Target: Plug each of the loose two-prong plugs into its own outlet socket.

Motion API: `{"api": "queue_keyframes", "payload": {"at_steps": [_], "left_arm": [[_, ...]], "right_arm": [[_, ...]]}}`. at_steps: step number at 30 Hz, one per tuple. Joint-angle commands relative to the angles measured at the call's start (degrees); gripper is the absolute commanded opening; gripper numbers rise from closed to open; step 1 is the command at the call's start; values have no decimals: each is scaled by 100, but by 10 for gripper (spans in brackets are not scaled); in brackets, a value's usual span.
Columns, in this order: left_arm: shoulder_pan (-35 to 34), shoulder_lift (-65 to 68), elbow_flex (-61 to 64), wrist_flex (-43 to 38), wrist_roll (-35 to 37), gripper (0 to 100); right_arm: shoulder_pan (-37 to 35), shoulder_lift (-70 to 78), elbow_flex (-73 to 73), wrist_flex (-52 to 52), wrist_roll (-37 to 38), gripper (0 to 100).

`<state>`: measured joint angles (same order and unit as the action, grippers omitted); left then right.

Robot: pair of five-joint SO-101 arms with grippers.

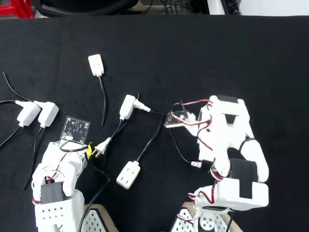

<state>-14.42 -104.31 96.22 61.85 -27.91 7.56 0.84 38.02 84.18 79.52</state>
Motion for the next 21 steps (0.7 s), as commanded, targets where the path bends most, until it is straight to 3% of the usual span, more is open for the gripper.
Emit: {"api": "queue_keyframes", "payload": {"at_steps": [1, 9, 14, 21], "left_arm": [[75, -9, 110, -114, -35, 242], [75, -9, 110, -105, -35, 242], [75, 0, 110, -105, -35, 242], [75, 0, 110, -105, -35, 242]], "right_arm": [[132, -40, 391, -413, 62, 251], [308, -145, 549, -677, 53, 247], [730, -145, 576, -967, 53, 180], [352, -365, 892, -993, 44, 206]]}}
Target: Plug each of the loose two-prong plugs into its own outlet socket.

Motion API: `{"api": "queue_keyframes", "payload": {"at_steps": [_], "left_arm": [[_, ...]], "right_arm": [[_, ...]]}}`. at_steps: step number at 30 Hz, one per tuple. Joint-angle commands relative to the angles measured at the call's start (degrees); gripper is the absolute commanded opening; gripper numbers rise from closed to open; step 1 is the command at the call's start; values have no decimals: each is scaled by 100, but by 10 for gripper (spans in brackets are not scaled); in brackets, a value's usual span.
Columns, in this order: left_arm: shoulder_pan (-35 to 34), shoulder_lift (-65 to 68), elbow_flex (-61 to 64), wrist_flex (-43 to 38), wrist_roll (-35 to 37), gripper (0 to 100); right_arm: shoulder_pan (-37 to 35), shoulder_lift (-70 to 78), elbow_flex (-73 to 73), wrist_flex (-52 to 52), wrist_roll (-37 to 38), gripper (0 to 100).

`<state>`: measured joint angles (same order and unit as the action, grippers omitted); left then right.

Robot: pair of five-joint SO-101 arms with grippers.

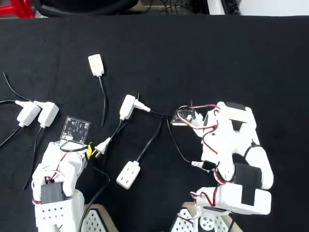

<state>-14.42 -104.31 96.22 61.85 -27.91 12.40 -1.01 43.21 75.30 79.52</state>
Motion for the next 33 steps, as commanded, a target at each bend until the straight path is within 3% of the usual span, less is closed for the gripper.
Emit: {"api": "queue_keyframes", "payload": {"at_steps": [1, 10, 13, 20, 28, 33], "left_arm": [[75, 0, 110, -105, -35, 242], [75, 0, 110, -105, -35, 242], [75, 0, 110, -105, -35, 242], [75, 0, 110, -105, -35, 242], [75, 0, 110, -105, -35, 242], [75, 0, 110, -105, -35, 242]], "right_arm": [[-176, -295, 514, -193, 44, 206], [-167, -1253, 1446, -791, -44, 100], [-176, -1323, 1490, -826, -229, 9], [-334, -1358, 699, -897, -2119, 12], [-1503, -1358, 84, -897, -4527, 11], [-1881, -1560, -576, -897, -5776, 11]]}}
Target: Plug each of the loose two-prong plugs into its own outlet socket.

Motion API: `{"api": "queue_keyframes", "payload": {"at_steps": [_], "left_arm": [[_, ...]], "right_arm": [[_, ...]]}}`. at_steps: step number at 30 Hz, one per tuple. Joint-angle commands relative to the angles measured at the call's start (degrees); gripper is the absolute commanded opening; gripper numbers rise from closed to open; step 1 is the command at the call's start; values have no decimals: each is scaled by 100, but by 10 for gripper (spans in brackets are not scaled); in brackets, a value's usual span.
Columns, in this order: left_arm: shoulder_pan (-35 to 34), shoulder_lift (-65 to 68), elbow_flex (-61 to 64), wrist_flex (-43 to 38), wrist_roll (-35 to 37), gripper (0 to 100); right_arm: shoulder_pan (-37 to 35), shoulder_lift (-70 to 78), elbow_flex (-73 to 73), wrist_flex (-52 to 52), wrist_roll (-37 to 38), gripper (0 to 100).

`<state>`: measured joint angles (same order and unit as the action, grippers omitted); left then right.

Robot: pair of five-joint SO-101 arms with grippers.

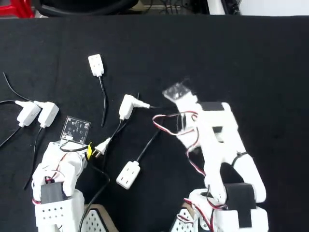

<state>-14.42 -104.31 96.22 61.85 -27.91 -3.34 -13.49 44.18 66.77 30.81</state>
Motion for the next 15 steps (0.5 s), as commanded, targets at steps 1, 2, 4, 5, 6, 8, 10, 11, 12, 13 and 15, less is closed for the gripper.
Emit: {"api": "queue_keyframes", "payload": {"at_steps": [1, 2, 4, 5, 6, 8, 10, 11, 12, 13, 15], "left_arm": [[75, 0, 110, -105, -35, 242], [75, 0, 110, -114, -35, 242], [75, 0, 110, -114, -35, 242], [75, 0, 110, -114, -35, 242], [75, 0, 110, -114, -35, 242], [75, 0, 110, -105, -35, 242], [75, 0, 110, -105, -26, 242], [84, 0, 110, -105, -18, 242], [84, 0, 110, -105, -18, 242], [84, -9, 110, -105, -9, 242], [171, -9, 110, -97, 0, 242]], "right_arm": [[-360, -426, -778, -44, -1134, 11], [-440, -567, -866, -44, -1336, 11], [-642, -875, -980, -44, -1688, 11], [-782, -1042, -1033, -44, -1855, 11], [-932, -1218, -1042, -79, -2004, 11], [-1275, -1560, -1059, -105, -2277, 11], [-1662, -1877, -1015, -308, -2567, 11], [-1829, -1991, -980, -440, -2734, 11], [-1987, -2097, -910, -633, -2884, 11], [-2154, -2185, -813, -888, -3033, 11], [-2479, -2360, -523, -1468, -3341, 11]]}}
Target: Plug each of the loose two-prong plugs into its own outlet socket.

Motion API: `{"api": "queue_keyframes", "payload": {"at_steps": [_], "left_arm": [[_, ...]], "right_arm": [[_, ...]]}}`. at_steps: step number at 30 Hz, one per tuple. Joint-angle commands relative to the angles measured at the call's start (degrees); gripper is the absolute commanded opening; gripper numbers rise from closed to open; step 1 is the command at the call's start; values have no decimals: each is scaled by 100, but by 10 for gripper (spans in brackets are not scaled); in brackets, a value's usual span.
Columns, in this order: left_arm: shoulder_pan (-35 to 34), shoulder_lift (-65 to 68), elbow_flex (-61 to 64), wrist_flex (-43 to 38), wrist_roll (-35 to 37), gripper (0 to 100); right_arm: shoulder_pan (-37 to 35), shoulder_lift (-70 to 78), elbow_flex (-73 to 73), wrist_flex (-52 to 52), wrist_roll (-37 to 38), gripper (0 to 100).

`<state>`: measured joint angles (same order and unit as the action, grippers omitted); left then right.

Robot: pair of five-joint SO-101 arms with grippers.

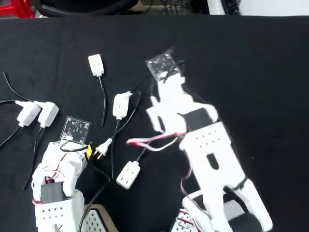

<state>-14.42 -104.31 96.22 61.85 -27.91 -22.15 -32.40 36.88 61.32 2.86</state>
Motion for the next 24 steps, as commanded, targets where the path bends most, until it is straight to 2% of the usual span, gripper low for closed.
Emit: {"api": "queue_keyframes", "payload": {"at_steps": [1, 5, 9, 14, 17, 24], "left_arm": [[277, -9, 110, -97, 0, 242], [523, -9, 110, -105, 79, 244], [505, -18, -13, -378, 809, 246], [391, -18, -593, -545, 1855, 246], [497, -18, -963, -378, 2189, 246], [1886, -18, -1560, 176, 2180, 246]], "right_arm": [[-756, -541, 374, -1231, -738, 11], [-1530, -866, 1174, -2198, -1116, 11], [-2163, -1411, 2053, -2541, -949, 11], [-2277, -2229, 2976, -2857, -492, 11], [-2268, -2589, 3407, -3077, -422, 11], [-2259, -2800, 3846, -3490, -422, 11]]}}
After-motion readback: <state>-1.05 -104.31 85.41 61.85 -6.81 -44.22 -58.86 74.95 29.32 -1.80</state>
